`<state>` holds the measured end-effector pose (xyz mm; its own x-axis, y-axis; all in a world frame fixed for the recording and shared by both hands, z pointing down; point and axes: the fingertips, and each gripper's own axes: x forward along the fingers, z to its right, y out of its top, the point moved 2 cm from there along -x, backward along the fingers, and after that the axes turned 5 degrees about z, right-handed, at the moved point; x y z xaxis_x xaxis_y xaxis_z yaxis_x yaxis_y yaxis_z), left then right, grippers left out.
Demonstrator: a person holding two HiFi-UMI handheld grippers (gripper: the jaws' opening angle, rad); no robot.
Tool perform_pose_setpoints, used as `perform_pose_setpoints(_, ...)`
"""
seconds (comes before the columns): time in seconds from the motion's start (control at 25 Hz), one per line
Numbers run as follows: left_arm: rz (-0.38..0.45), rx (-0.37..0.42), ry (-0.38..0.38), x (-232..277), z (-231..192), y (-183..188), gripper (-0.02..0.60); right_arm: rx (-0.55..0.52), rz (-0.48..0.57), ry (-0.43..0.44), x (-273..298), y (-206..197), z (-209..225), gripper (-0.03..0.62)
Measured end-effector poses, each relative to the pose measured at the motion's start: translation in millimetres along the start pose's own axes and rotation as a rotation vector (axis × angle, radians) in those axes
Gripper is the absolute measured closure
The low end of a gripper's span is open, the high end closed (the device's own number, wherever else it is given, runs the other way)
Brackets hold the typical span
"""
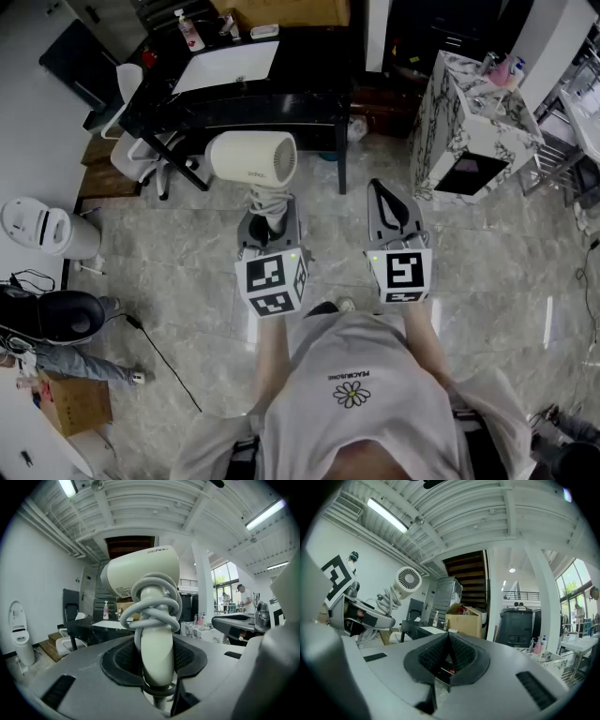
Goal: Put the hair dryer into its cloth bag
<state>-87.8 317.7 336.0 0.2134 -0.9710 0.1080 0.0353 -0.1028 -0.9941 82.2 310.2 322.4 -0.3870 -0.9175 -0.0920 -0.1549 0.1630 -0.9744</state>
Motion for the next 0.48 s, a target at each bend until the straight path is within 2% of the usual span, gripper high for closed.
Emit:
perform_pose_setpoints(0.24, -0.002, -0.019, 0.006, -1, -7, -1, 0.42, 0.003, -0.003, 0.009, 1, -1, -4, 0.583)
perform_pose_setpoints(0.48, 0.001, -0.033, 0.007, -4, -6, -2, 0.422, 0.078, -0.008, 0.047, 3, -12, -3, 0.583)
